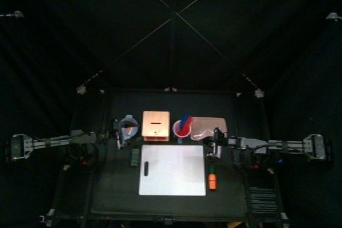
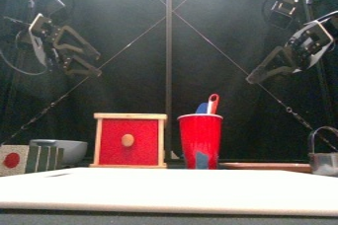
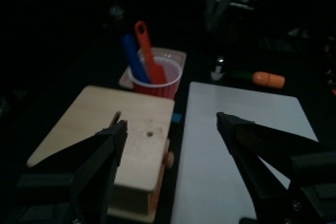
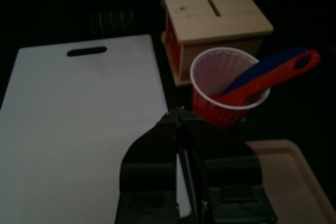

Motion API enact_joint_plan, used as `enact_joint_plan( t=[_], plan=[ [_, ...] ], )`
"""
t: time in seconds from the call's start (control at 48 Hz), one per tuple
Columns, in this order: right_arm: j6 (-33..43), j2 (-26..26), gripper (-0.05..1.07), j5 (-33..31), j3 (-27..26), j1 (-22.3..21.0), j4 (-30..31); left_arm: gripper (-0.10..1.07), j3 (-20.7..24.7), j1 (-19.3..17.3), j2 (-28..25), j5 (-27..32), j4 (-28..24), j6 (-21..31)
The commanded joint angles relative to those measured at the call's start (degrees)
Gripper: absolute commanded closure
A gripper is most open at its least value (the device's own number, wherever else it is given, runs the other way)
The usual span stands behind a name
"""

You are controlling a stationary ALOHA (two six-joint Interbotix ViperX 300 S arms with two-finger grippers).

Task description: Place salmon sushi in bowl

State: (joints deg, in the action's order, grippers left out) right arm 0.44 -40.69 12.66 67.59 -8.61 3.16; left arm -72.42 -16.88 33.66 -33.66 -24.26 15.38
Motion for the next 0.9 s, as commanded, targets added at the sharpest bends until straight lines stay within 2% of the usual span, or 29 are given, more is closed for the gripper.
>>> enact_joint_plan(
  t=[0.0, 0.208, 0.354, 0.479, 0.875],
  plan=[
    [0.0, -0.4, 1.01, 2.3, -1.5, 1.7, 0.1, -0.05, 1.4, 1.1, -3.1, -3.5, 1.0, -1.6],
    [-0.1, -0.3, 1.01, 3.3, -3.2, 5.4, 0.4, -0.05, 1.9, 7.6, -13.8, -12.0, 5.0, -2.9],
    [0.0, -0.1, 1.01, 3.2, -3.5, 6.5, 0.1, -0.05, 3.6, 9.7, -19.2, -14.9, 7.8, -5.6],
    [0.0, 0.0, 1.01, 3.2, -3.4, 6.9, 0.1, -0.05, 5.3, 10.5, -20.1, -14.7, 8.4, -6.7],
    [-0.1, 1.9, 1.01, 3.3, -3.2, 6.4, 0.4, -0.05, 5.2, 10.4, -20.4, -14.0, 10.6, -6.6]
  ],
)
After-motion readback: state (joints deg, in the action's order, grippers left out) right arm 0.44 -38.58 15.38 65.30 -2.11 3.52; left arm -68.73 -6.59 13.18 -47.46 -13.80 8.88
